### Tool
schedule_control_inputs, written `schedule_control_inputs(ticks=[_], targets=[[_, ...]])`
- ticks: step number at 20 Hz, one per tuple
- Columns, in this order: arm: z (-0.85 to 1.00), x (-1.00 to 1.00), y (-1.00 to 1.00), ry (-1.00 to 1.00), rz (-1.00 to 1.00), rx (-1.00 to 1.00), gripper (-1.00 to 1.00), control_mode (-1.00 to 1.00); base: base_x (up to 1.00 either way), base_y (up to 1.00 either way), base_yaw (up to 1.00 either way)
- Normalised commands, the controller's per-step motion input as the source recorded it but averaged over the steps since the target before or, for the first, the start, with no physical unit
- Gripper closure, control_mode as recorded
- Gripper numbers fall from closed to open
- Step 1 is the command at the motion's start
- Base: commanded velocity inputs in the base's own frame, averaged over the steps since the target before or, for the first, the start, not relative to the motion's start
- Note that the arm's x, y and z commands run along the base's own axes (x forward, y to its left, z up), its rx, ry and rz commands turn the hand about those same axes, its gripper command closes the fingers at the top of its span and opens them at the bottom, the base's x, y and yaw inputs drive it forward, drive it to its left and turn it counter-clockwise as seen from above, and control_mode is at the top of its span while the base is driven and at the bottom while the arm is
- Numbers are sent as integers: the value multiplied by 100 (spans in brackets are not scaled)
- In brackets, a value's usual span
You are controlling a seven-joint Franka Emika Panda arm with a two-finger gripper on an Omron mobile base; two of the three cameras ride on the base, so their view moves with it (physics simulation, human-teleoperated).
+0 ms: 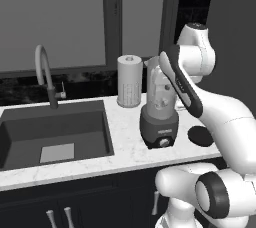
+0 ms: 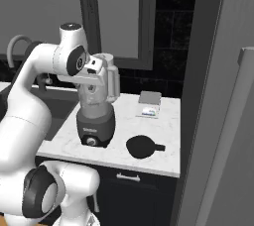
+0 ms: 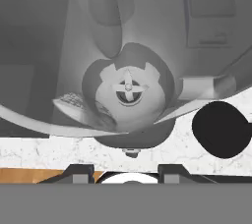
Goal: Close the lid blender by securely placing the lid on top.
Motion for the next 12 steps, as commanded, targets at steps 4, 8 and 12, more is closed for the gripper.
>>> schedule_control_inputs(ticks=[4, 8, 12], targets=[[0, -9, 1, -2, 0, 0, -100, -100, 0, 0, 0], [-1, -27, 5, -3, 1, 0, -100, -100, 0, 0, 0], [-6, -75, -52, -18, -3, 10, -100, -100, 0, 0, 0]])
